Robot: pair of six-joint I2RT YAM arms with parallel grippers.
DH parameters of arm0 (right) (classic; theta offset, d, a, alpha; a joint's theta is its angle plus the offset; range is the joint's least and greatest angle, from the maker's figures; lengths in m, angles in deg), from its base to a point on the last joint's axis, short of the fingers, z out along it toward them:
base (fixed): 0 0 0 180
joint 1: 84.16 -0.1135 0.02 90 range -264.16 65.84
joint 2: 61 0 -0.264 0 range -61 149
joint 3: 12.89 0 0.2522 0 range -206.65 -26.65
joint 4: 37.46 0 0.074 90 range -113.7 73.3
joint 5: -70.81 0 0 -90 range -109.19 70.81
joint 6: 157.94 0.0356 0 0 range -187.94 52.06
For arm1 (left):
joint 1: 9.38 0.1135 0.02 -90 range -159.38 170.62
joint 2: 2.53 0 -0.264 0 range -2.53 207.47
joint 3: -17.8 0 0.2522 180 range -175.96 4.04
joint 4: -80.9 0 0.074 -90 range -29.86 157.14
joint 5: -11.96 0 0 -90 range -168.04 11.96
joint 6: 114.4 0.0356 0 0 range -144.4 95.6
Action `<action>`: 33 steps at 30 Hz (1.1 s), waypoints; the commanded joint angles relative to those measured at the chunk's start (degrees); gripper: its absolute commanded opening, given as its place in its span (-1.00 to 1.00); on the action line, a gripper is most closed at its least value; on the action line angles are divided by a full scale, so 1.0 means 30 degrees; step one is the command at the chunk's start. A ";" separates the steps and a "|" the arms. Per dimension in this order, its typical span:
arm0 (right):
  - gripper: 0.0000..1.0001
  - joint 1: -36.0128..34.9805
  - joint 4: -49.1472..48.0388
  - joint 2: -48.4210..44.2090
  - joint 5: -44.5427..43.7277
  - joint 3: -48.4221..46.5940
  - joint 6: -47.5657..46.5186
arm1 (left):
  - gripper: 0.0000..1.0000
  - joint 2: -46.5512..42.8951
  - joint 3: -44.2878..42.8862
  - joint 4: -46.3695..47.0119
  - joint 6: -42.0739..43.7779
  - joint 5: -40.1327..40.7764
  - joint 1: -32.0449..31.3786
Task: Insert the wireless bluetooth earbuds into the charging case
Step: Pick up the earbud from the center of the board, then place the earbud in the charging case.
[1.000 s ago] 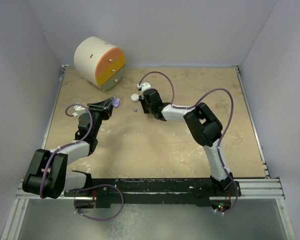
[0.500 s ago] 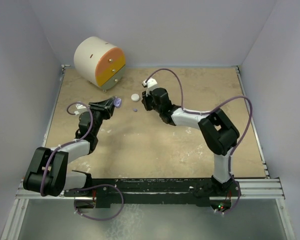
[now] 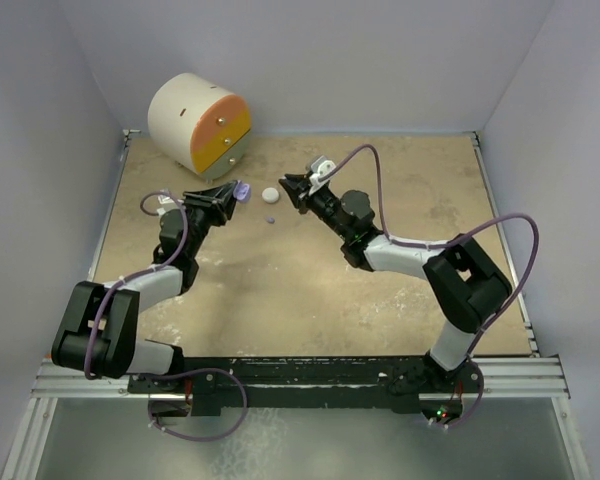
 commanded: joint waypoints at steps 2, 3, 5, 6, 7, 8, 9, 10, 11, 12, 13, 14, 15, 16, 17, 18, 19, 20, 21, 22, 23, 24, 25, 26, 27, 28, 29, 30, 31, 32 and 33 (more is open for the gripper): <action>-1.00 -0.0018 -0.5895 0.0271 0.2169 0.0042 -0.1883 | -1.00 -0.0058 -0.1043 0.0512 -0.0576 -0.0407 -0.0007; -1.00 -0.0032 -0.6803 0.0399 0.2367 0.0224 -0.1924 | -1.00 -0.0023 -0.1073 0.0480 -0.0599 -0.0407 -0.0034; -1.00 -0.0017 -0.8803 0.0771 0.2999 0.0534 -0.2355 | -1.00 0.0045 -0.1131 0.0479 -0.0661 -0.0434 -0.0081; -1.00 -0.0014 -0.9836 0.0986 0.3188 0.0557 -0.2763 | -1.00 0.0078 -0.1197 0.0450 -0.0690 -0.0476 -0.0110; -1.00 -0.0006 -1.0815 0.1229 0.3238 0.1043 -0.3008 | -1.00 0.0126 -0.1249 0.0461 -0.0746 -0.0514 -0.0125; -1.00 -0.0030 -1.1651 0.1486 0.3423 0.1159 -0.3116 | -1.00 0.0162 -0.1292 0.0448 -0.0775 -0.0545 -0.0148; -1.00 -0.0037 -1.2360 0.1796 0.3674 0.1151 -0.3235 | -1.00 0.0192 -0.1356 0.0446 -0.0848 -0.0578 -0.0155; -1.00 -0.0016 -1.2848 0.2073 0.3712 0.1132 -0.3605 | -1.00 0.0214 -0.1408 0.0424 -0.0878 -0.0582 -0.0183; -1.00 -0.0021 -1.3355 0.2427 0.3695 0.1119 -0.4047 | -1.00 0.0249 -0.1462 0.0395 -0.0922 -0.0590 -0.0210; -1.00 -0.0029 -1.4089 0.2731 0.3792 0.1124 -0.4406 | -1.00 0.0302 -0.1546 0.0345 -0.0946 -0.0613 -0.0239; -1.00 -0.0046 -1.4800 0.3043 0.3947 0.1121 -0.4576 | -1.00 0.0323 -0.1619 0.0268 -0.0967 -0.0638 -0.0283; -1.00 -0.0032 -1.5423 0.3342 0.4091 0.1070 -0.4769 | -1.00 0.0373 -0.1708 0.0200 -0.0992 -0.0663 -0.0325; -1.00 -0.0037 -1.5926 0.3622 0.4226 0.1019 -0.5017 | -1.00 0.0431 -0.1833 0.0122 -0.0999 -0.0669 -0.0378; -1.00 -0.0053 -1.6366 0.3865 0.4341 0.0936 -0.5249 | -1.00 0.0504 -0.1953 0.0057 -0.1021 -0.0685 -0.0436; -1.00 -0.0033 -1.6846 0.4097 0.4466 0.0889 -0.5367 | -1.00 0.0586 -0.2058 0.0024 -0.1050 -0.0705 -0.0494; -1.00 -0.0045 -1.7305 0.4298 0.4672 0.0876 -0.5498 | -1.00 0.0679 -0.2159 -0.0061 -0.1046 -0.0722 -0.0568; -1.00 -0.0039 -1.7706 0.4455 0.4782 0.0882 -0.5653 | -1.00 0.0736 -0.2237 -0.0174 -0.1060 -0.0754 -0.0599; -1.00 -0.0031 -1.8218 0.4563 0.4890 0.0877 -0.5717 | -1.00 0.0802 -0.2295 -0.0258 -0.1058 -0.0784 -0.0669; -1.00 -0.0048 -1.8502 0.4642 0.4977 0.0867 -0.5728 | -1.00 0.0832 -0.2331 -0.0367 -0.1080 -0.0765 -0.0703; -1.00 -0.0036 -1.8702 0.4721 0.5014 0.0869 -0.5770 | -1.00 0.0909 -0.2358 -0.0462 -0.1087 -0.0785 -0.0711; -1.00 -0.0034 -1.8841 0.4761 0.5059 0.0870 -0.5849 | -1.00 0.0974 -0.2387 -0.0521 -0.1073 -0.0784 -0.0712; -1.00 -0.0034 -1.8964 0.4808 0.5046 0.0862 -0.5899 | -1.00 0.1037 -0.2423 -0.0631 -0.1060 -0.0772 -0.0712; -1.00 -0.0034 -1.9152 0.4819 0.5092 0.0854 -0.5905 | -1.00 0.1103 -0.2424 -0.0711 -0.1058 -0.0778 -0.0738; -1.00 -0.0045 -1.9406 0.4861 0.5211 0.0868 -0.5906 | -1.00 0.1203 -0.2428 -0.0746 -0.1036 -0.0786 -0.0741; -1.00 -0.0032 -1.9753 0.4895 0.5322 0.0873 -0.5906 | -1.00 0.1292 -0.2428 -0.0754 -0.1055 -0.0788 -0.0741; -1.00 -0.0037 -2.0089 0.4922 0.5442 0.0878 -0.5884 | -1.00 0.1395 -0.2403 -0.0755 -0.1080 -0.0788 -0.0734; -1.00 -0.0031 -2.0435 0.4954 0.5555 0.0867 -0.5888 | -1.00 0.1496 -0.2396 -0.0706 -0.1086 -0.0788 -0.0740; -1.00 -0.0056 -2.0819 0.5020 0.5669 0.0862 -0.5904 | -1.00 0.1626 -0.2421 -0.0658 -0.1087 -0.0817 -0.0741; -1.00 -0.0052 -2.1273 0.5069 0.5789 0.0880 -0.5884 | -1.00 0.1752 -0.2472 -0.0619 -0.1102 -0.0872 -0.0767; -1.00 -0.0047 -2.1751 0.5163 0.5906 0.0864 -0.5885 | -1.00 0.1914 -0.2518 -0.0570 -0.1130 -0.0904 -0.0792; -1.00 -0.0047 -2.2089 0.5226 0.6002 0.0880 -0.5900 | -1.00 0.2059 -0.2561 -0.0491 -0.1206 -0.0974 -0.0821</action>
